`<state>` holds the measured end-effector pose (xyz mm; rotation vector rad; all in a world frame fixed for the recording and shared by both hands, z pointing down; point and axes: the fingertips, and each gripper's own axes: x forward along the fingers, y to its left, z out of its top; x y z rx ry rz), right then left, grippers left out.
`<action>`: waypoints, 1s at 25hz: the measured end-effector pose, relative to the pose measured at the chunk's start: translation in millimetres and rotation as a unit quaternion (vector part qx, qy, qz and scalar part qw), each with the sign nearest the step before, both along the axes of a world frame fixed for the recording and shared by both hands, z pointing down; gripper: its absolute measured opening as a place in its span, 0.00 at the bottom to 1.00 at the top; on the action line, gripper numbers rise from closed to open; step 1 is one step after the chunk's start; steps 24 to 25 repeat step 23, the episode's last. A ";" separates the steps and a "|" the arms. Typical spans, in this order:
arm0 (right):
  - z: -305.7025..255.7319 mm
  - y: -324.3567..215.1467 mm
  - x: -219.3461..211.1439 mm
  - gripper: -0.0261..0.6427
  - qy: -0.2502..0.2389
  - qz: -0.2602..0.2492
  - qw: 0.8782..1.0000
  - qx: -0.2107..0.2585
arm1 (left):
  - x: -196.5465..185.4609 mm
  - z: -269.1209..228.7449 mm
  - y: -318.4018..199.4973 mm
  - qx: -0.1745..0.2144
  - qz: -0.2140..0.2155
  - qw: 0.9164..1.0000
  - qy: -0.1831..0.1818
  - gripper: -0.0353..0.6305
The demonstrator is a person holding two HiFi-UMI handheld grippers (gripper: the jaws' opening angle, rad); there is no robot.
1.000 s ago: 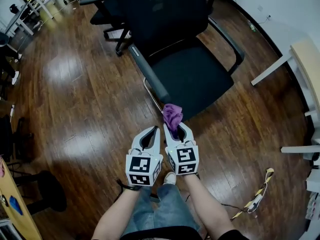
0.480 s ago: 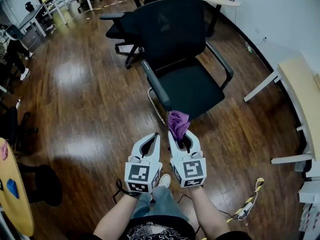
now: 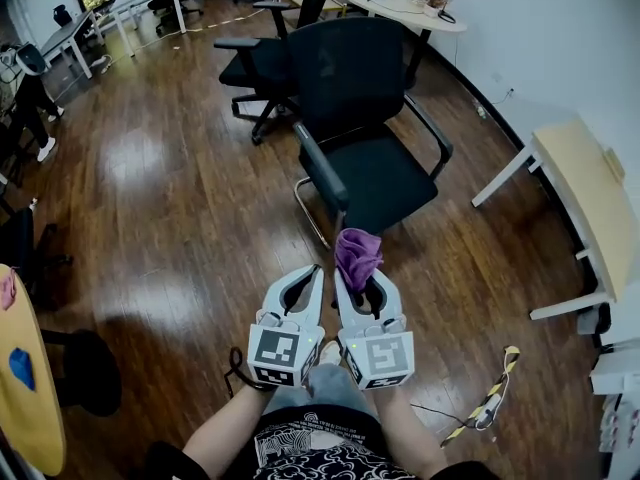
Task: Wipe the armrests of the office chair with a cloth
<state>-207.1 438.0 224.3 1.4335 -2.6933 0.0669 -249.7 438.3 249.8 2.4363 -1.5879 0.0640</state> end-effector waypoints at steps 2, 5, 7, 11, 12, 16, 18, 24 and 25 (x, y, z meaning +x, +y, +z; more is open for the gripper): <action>1.1 14.7 -5.6 0.18 0.002 0.007 1.000 0.002 | -5.2 0.2 12.0 0.001 0.005 1.000 0.003 0.06; -3.0 24.8 -11.8 0.18 0.004 0.016 1.000 0.003 | -9.8 -5.7 20.7 0.009 0.009 1.000 0.009 0.06; -6.8 27.4 -14.8 0.18 0.002 0.021 1.000 0.002 | -12.1 -10.8 24.3 0.014 0.011 1.000 0.013 0.06; -11.2 27.7 -17.0 0.18 0.001 0.026 1.000 0.007 | -16.4 -15.4 27.9 0.016 0.011 1.000 0.019 0.06; -11.4 27.6 -17.0 0.18 0.001 0.027 1.000 0.008 | -17.1 -16.0 28.1 0.016 0.011 1.000 0.019 0.06; -13.2 27.2 -22.2 0.18 0.003 0.026 1.000 0.010 | -24.7 -22.4 27.0 0.021 0.010 1.000 0.018 0.06; -16.3 27.6 -25.8 0.18 0.004 0.025 1.000 0.013 | -28.7 -25.3 27.1 0.026 0.010 0.999 0.016 0.06; -21.9 25.5 -33.4 0.18 0.004 0.022 1.000 0.019 | -38.7 -29.6 24.9 0.029 0.007 0.999 0.012 0.06; -21.9 25.5 -33.4 0.18 0.004 0.022 1.000 0.019 | -38.7 -29.6 24.9 0.029 0.007 0.999 0.012 0.06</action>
